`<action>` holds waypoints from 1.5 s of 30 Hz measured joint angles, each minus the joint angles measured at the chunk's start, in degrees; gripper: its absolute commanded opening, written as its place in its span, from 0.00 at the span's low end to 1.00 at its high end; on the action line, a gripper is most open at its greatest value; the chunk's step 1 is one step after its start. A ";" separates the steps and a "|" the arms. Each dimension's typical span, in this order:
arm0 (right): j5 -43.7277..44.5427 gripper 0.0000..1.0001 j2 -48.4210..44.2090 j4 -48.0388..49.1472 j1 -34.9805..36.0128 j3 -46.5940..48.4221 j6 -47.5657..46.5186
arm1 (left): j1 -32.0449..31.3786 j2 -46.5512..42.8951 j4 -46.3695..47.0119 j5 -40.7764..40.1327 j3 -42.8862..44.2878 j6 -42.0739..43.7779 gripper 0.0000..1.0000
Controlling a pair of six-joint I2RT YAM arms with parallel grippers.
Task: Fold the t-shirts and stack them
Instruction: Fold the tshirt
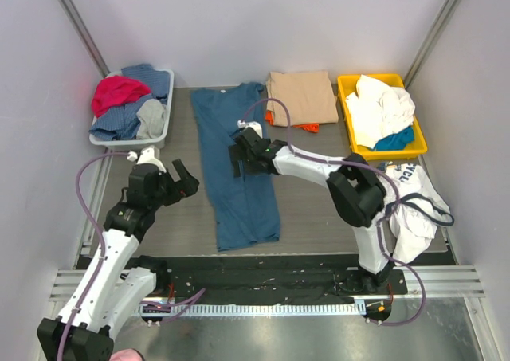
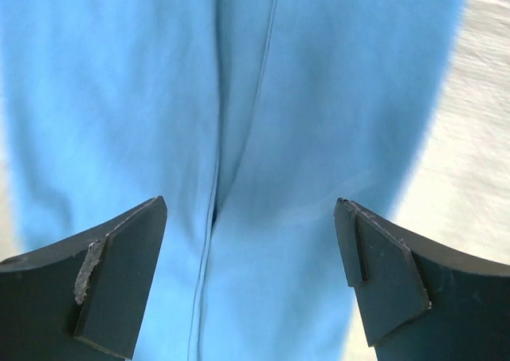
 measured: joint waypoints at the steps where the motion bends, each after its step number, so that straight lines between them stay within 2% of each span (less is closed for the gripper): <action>1: -0.68 0.95 -2.62 0.13 0.00 -1.92 0.02 | -0.66 -0.46 0.22 0.15 -0.17 -0.48 1.00; 5: -1.92 0.95 -13.68 0.90 0.31 -8.96 0.35 | -5.88 -3.37 1.09 0.55 -2.43 -2.47 1.00; 12: -1.44 0.95 -29.59 1.44 1.40 -23.76 3.45 | -17.70 -8.74 1.25 -3.02 -13.60 -10.93 0.98; 18: -1.42 0.95 -33.20 0.79 1.75 -32.17 6.05 | -25.90 -10.73 0.68 -7.80 -19.34 -17.64 0.85; 28: -1.40 0.95 -37.40 0.46 1.75 -37.66 8.83 | -40.19 -3.87 3.98 -14.36 -20.37 -24.76 0.69; 32: -1.40 0.95 -39.23 0.55 1.81 -38.38 9.60 | -43.28 -3.61 4.09 -16.06 -21.92 -27.54 0.63; 39: -1.64 0.95 -42.58 -0.07 1.84 -41.16 11.13 | -44.30 -3.61 6.10 -17.99 -23.63 -29.88 0.46; 45: -2.49 0.95 -45.99 -0.83 1.97 -44.33 12.98 | -44.35 -1.20 9.92 -17.88 -24.79 -31.19 0.23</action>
